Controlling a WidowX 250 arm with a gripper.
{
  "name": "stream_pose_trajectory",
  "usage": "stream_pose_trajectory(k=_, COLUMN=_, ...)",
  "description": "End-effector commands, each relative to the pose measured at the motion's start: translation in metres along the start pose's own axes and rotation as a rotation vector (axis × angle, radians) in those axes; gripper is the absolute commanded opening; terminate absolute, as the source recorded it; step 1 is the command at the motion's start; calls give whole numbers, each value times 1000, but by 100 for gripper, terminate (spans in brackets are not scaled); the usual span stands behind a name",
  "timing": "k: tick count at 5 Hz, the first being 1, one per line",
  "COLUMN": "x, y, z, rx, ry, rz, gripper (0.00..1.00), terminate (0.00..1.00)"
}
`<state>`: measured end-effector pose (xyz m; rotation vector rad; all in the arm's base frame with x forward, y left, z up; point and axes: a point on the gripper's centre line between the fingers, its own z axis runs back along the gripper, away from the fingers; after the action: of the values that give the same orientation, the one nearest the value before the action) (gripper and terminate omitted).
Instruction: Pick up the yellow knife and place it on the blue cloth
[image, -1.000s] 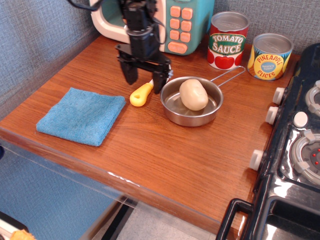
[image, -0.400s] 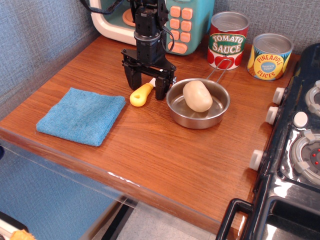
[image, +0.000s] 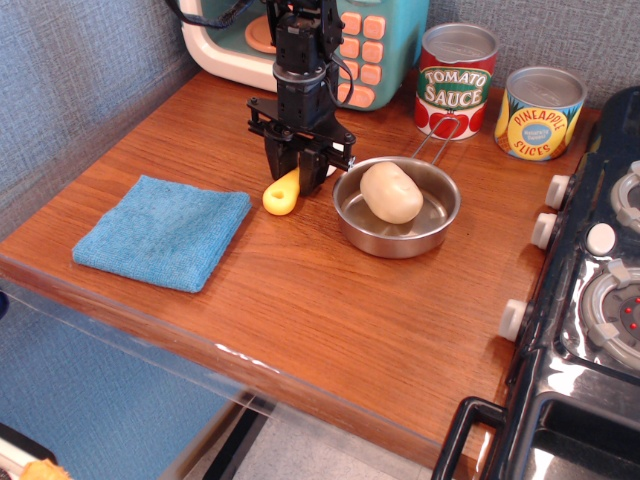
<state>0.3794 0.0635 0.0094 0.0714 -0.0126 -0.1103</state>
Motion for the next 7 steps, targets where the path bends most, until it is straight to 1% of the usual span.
stream_pose_trajectory(k=1, x=10, y=-1, z=23, rx=-55, ry=-68, rz=32, gripper=0, terminate=0)
stream_pose_trajectory(k=2, x=19, y=-10, z=51, rx=-112, ry=-148, rz=29, gripper=0, terminate=0)
stream_pose_trajectory(k=3, x=8, y=-13, z=85, rx=-138, ry=-228, rz=15, gripper=0, terminate=0)
stream_pose_trajectory(k=4, x=-25, y=-2, z=94, rx=-98, ry=-213, rz=13, gripper=0, terminate=0)
stream_pose_trajectory(k=5, x=-63, y=21, z=88, rx=-9, ry=-147, rz=19, gripper=0, terminate=0)
stream_pose_trajectory(k=6, x=-89, y=38, z=75, rx=14, ry=-101, rz=72, gripper=0, terminate=0)
stream_pose_trajectory(k=7, x=-108, y=48, z=65, rx=22, ry=-71, rz=107, gripper=0, terminate=0)
